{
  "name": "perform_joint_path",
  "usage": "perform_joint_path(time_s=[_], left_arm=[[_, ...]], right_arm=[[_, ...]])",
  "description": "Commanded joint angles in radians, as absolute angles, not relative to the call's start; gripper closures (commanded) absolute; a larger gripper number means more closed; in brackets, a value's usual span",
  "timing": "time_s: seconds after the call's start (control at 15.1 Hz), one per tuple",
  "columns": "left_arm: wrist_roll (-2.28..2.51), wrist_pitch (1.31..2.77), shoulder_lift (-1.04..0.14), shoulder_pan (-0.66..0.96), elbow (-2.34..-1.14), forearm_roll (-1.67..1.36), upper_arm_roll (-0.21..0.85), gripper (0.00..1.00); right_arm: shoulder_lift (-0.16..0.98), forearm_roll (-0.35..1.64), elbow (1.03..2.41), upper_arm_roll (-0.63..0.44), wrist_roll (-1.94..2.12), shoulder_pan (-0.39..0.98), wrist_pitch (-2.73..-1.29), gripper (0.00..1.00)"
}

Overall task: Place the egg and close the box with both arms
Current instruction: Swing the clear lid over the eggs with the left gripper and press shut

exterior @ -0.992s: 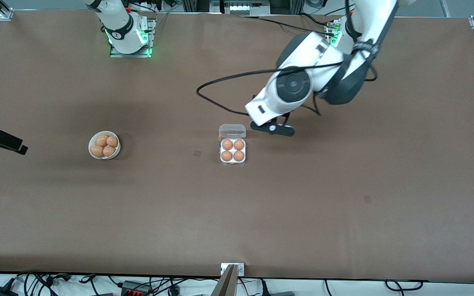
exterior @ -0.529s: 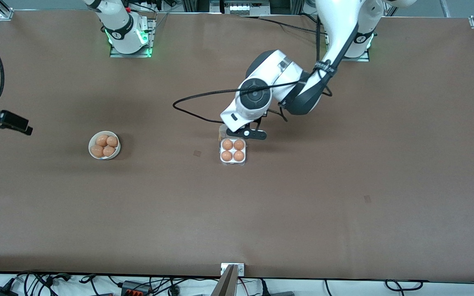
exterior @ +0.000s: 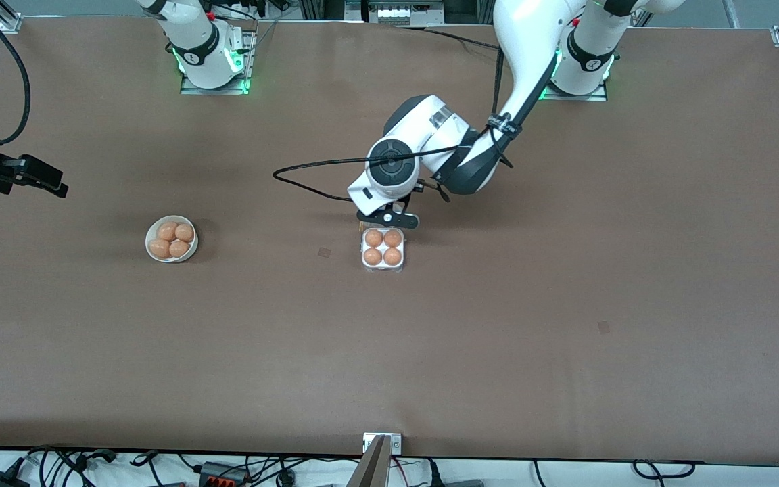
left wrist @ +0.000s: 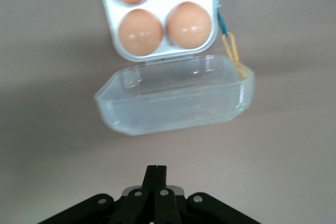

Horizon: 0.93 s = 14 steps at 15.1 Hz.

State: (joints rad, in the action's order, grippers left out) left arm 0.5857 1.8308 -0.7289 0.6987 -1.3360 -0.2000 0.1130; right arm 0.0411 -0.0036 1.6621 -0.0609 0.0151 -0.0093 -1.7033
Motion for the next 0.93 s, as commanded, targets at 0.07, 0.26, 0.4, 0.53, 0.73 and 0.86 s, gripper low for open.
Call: perform_joint_path(time_s=[0.07,0.26,0.4,0.53,0.73,0.86], left_arm=[[0.595,1.877,-0.762,0.712,-1.302,-0.209,0.107,1.0],[0.592,1.986,-0.767,0.71,-1.302,-0.206,0.106,1.0],[0.588,2.002,-0.767,0.71,-1.302,-0.201,0.104,1.0],[0.577,2.029,-0.765,0.71,-1.302,-0.199,0.095,1.0],[0.578,2.112,-0.765,0.709,-1.302,-0.196,0.091,1.0],[0.574,2.146,-0.767,0.707,-1.302,-0.196,0.091,1.0]], right_arm=[[-0.015,-0.014,1.712,-0.049,0.02,-0.021,-1.724,0.0],[-0.014,-0.012,1.7,-0.049,0.018,-0.021,-1.697,0.0],[-0.014,-0.011,1.694,-0.049,0.029,-0.021,-1.675,0.0],[-0.014,-0.009,1.693,-0.049,0.029,-0.021,-1.672,0.0],[-0.006,-0.009,1.692,-0.048,0.031,-0.018,-1.672,0.0],[-0.005,-0.006,1.695,-0.046,0.028,-0.017,-1.672,0.0]])
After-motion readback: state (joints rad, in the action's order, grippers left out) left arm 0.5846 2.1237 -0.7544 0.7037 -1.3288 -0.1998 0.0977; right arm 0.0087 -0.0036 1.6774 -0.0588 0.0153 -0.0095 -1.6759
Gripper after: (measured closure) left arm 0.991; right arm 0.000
